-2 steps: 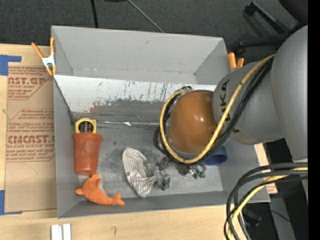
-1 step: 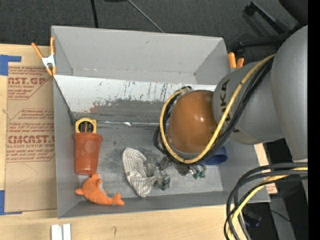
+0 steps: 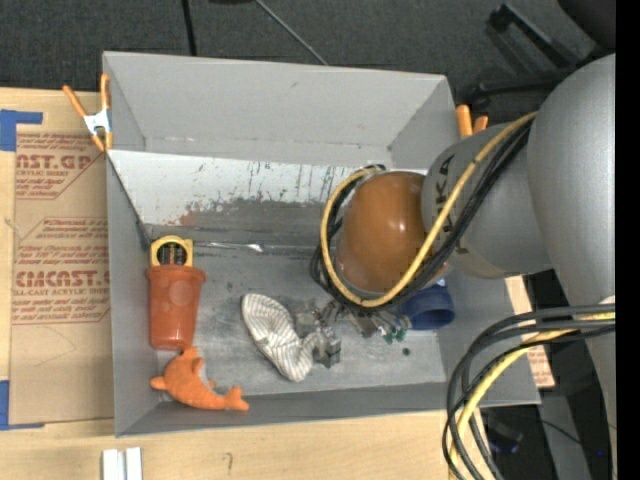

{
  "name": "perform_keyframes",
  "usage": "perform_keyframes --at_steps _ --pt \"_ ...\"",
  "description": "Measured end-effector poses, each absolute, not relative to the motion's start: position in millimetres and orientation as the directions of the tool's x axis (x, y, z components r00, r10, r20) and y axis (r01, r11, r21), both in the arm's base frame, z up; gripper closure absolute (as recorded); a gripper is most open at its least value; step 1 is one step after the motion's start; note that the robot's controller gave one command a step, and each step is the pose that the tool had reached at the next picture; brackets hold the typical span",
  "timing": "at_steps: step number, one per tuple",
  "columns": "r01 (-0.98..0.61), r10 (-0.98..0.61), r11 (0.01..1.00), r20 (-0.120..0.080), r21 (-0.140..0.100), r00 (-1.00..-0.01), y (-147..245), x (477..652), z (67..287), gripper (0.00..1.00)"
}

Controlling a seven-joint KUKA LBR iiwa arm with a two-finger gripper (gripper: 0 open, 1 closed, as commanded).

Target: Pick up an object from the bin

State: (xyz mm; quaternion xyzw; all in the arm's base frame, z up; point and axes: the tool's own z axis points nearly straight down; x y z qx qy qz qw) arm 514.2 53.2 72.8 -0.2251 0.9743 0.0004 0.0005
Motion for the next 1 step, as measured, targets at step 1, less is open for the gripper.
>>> perform_keyframes --at_steps 1 --pt "-0.461 -0.461 0.888 -0.009 -0.002 -0.888 78.9 514.9 239.2 1.0"
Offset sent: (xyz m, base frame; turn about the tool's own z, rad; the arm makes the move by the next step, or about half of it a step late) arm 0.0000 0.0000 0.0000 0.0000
